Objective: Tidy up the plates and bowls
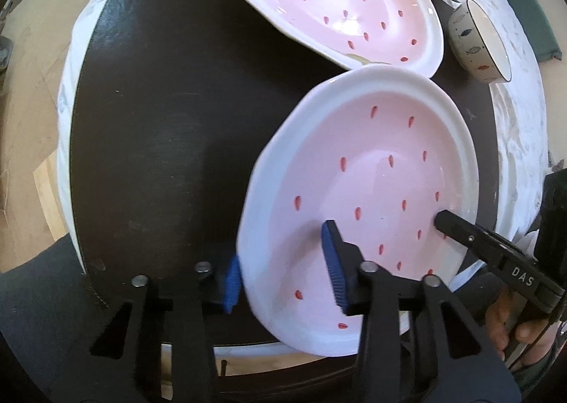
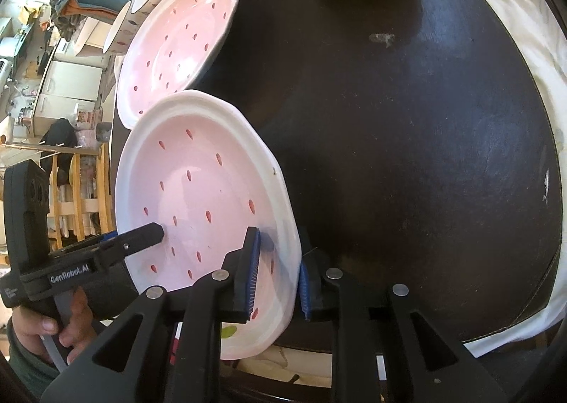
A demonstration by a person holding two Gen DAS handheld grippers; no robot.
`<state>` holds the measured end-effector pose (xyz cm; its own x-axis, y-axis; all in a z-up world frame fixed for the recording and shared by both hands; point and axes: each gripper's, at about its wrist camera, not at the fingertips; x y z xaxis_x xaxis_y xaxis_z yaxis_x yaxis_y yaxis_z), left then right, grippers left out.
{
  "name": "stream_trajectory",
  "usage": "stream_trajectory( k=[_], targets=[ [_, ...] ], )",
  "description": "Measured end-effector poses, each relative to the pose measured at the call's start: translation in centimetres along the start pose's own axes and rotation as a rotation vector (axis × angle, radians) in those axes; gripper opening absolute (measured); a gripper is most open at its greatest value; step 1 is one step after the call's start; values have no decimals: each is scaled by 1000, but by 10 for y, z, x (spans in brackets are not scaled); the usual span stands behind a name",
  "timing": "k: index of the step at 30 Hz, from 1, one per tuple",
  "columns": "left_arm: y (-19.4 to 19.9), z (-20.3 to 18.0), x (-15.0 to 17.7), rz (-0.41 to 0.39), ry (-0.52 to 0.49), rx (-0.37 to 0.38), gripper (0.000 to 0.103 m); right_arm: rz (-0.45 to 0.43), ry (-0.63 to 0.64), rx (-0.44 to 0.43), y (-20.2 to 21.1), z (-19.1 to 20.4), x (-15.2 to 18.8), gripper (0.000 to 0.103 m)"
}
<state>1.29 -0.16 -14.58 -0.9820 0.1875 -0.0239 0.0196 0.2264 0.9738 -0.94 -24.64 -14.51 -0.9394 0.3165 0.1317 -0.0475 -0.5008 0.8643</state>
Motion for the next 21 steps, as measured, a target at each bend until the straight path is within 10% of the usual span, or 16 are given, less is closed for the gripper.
stream_trajectory(
  k=[21],
  targets=[
    [5, 5, -1, -29, -24, 7, 24, -47, 58, 96, 8, 15, 12, 23]
  ],
)
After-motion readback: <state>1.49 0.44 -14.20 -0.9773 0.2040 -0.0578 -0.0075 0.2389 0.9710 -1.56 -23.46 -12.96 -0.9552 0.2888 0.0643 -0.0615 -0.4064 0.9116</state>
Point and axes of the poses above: each gripper's, at about its wrist camera, not at the fingertips, and y roughly against the way its jaws point, z to its left, x to its underside, and after that the axes turned 15 degrees about -y, right-handed
